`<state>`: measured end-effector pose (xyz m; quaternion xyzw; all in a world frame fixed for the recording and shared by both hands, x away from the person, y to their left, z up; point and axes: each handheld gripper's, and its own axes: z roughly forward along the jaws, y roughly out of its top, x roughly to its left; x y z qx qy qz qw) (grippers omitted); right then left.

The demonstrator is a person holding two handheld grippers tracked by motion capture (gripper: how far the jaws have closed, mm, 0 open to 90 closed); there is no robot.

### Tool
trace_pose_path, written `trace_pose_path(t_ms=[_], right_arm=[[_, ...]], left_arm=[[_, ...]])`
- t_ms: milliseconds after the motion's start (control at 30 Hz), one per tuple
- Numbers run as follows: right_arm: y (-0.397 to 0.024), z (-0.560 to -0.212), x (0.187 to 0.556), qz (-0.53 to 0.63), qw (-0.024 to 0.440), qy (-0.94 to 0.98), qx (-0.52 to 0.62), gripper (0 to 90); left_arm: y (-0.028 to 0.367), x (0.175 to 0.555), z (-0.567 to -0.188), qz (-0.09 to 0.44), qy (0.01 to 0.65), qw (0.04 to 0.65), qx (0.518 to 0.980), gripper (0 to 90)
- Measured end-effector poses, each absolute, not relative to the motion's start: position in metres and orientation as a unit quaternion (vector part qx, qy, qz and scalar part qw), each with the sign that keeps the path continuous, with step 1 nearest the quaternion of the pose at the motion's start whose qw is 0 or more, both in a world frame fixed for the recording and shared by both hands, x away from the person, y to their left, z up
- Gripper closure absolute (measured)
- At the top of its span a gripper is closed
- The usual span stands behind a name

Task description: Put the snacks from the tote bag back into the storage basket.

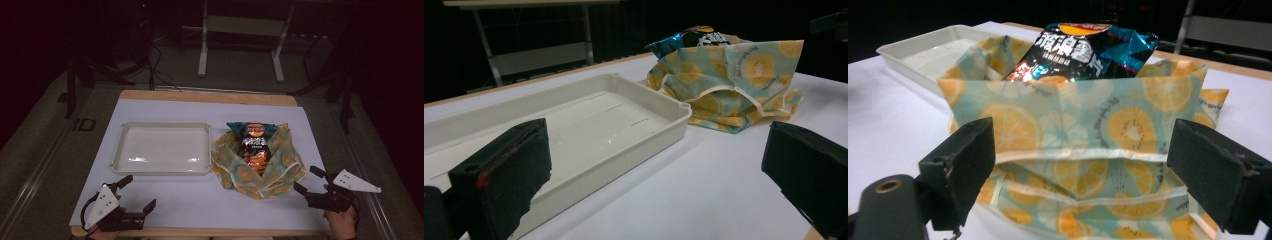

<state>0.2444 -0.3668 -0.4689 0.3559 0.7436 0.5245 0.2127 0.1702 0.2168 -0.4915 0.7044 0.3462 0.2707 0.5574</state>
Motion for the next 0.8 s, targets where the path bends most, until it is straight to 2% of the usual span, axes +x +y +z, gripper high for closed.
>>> trace_pose_path(t_ms=[300,800], right_arm=[[-0.377,-0.470,0.239,0.518,0.195,0.753,0.355,10.9],[-0.355,-0.462,0.236,0.503,0.163,0.794,0.300,11.0]], left_arm=[[0.216,0.172,-0.492,0.273,0.347,0.556,0.704,0.1],[0.214,0.173,-0.493,0.267,0.344,0.560,0.704,0.1]])
